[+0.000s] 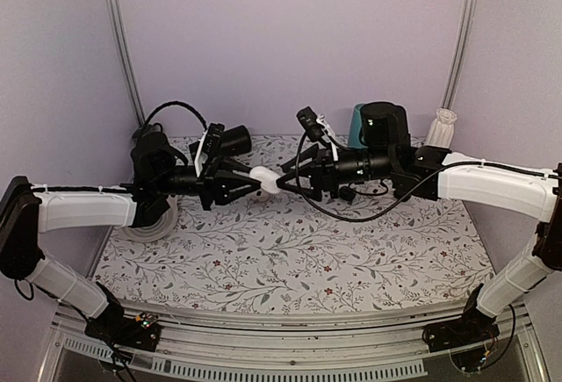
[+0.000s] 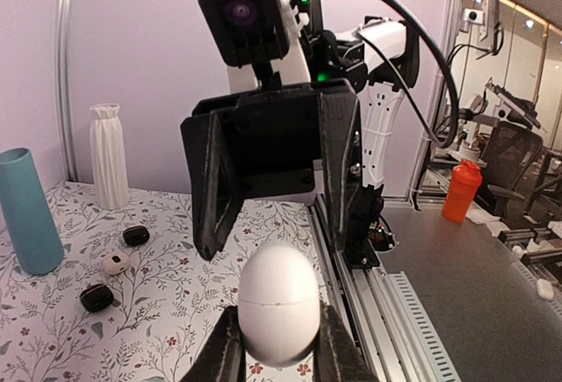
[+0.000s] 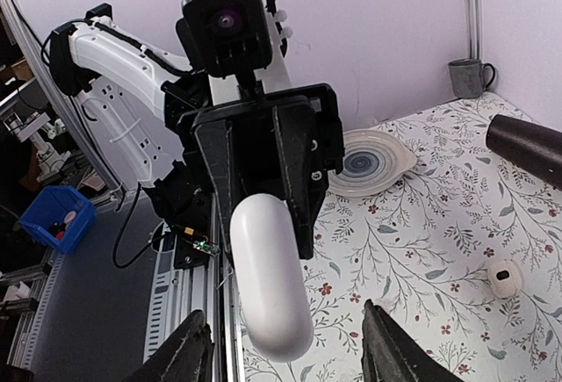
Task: Insert the wireless bluetooth earbuds into the charging case
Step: Close the charging case with the earbuds, then pass from the left arm to the right
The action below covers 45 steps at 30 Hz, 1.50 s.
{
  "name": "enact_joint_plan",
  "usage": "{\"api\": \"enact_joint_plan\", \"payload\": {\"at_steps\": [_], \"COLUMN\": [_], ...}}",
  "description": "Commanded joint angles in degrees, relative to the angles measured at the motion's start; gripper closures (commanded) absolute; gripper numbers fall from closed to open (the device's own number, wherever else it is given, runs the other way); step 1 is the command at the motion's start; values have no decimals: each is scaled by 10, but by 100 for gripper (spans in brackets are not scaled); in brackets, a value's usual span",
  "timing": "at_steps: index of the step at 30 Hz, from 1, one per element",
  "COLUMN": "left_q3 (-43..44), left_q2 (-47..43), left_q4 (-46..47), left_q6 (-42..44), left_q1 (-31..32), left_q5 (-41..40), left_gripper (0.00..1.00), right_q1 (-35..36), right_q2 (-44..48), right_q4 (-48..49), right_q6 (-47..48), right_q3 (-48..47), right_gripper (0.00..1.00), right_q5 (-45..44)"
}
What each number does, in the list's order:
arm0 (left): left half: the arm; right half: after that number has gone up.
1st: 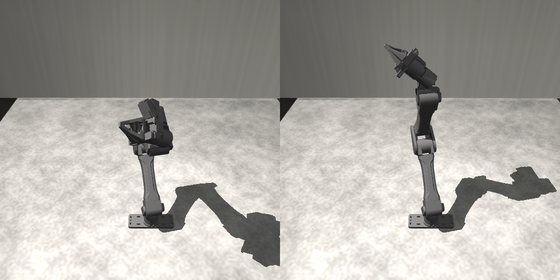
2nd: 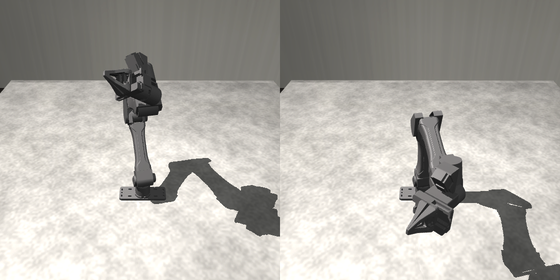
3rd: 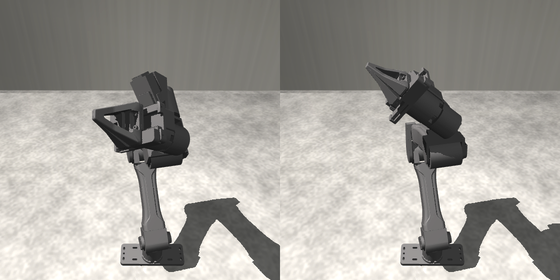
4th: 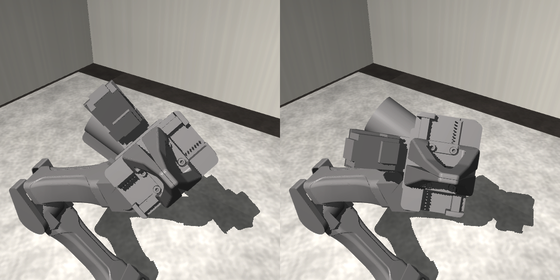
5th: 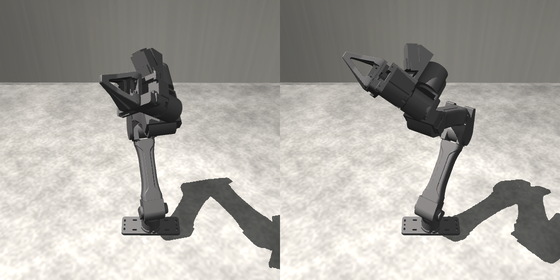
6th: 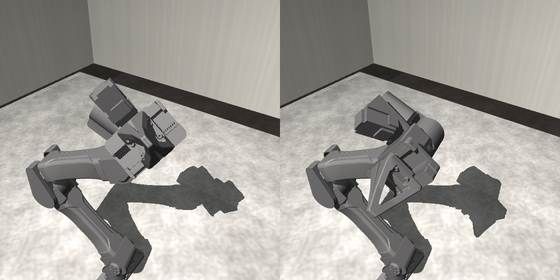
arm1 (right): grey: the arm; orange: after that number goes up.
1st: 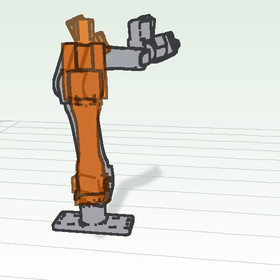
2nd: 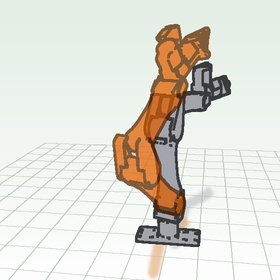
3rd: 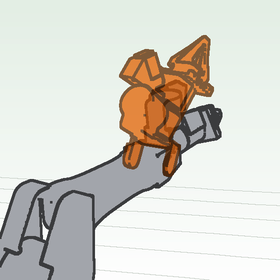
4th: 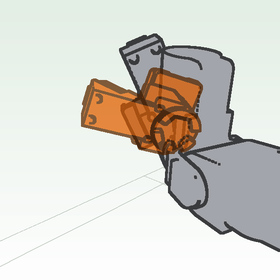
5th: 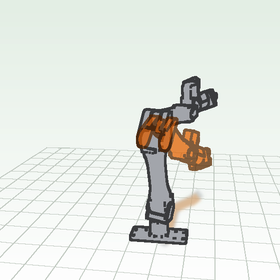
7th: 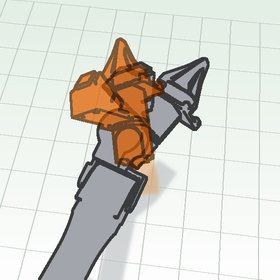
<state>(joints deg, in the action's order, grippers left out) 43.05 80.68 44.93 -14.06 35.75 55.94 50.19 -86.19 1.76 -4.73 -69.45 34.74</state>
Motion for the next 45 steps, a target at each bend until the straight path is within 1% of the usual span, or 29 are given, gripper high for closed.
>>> {"api": "enact_joint_plan", "payload": {"at_steps": [1, 5, 9, 16, 20, 24, 26, 29, 31, 35, 37, 38, 39, 40, 41, 42, 45], "left_q3": [12, 7, 5, -1, -4, -6, -7, -9, -11, -18, -21, -23, -25, -26, -29, -31, -39], "left_q2": [11, 18, 22, 26, 28, 30, 30, 29, 27, 19, 13, 10, 7, 4, 2, -1, -10], "left_q4": [49, 84, 94, 121, 135, 138, 138, 138, 133, 119, 107, 102, 98, 94, 91, 89, 77], "left_q6": [-41, -67, -80, -100, -113, -115, -114, -113, -111, -103, -91, -86, -81, -77, -73, -69, -56], "left_q1": [4, 4, 3, 4, 4, 4, 4, 3, 4, 4, 4, 4, 3, 3, 2, 1, -3], "left_q5": [5, 6, 5, -3, -4, -8, -10, -15, -27, -60, -76, -82, -90, -99, -105, -112, -137], "left_gripper": [100, 100, 100, 100, 100, 100, 100, 100, 94, 67, 57, 49, 34, 22, 7, 4, 4], "right_q1": [2, 2, 2, 2, 2, 2, 2, 2, 2, 1, -1, -4, -5, -8, -10, -13, -23], "right_q2": [4, -11, -13, -29, -32, -34, -35, -36, -37, -37, -36, -37, -37, -37, -36, -36, -38], "right_q4": [40, 56, 85, 110, 112, 113, 114, 115, 116, 116, 117, 117, 117, 117, 118, 118, 112], "right_q6": [-17, -33, -53, -78, -80, -83, -84, -87, -90, -95, -98, -101, -103, -105, -108, -110, -118], "right_q3": [15, 16, 22, 21, 16, 13, 13, 12, 11, 9, 10, 10, 11, 12, 14, 16, 19], "right_gripper": [42, 45, 50, 63, 67, 73, 78, 89, 94, 96, 96, 96, 96, 96, 96, 96, 96], "right_q5": [40, 61, 66, 86, 85, 86, 86, 87, 88, 79, 75, 70, 67, 65, 62, 56, 31]}}
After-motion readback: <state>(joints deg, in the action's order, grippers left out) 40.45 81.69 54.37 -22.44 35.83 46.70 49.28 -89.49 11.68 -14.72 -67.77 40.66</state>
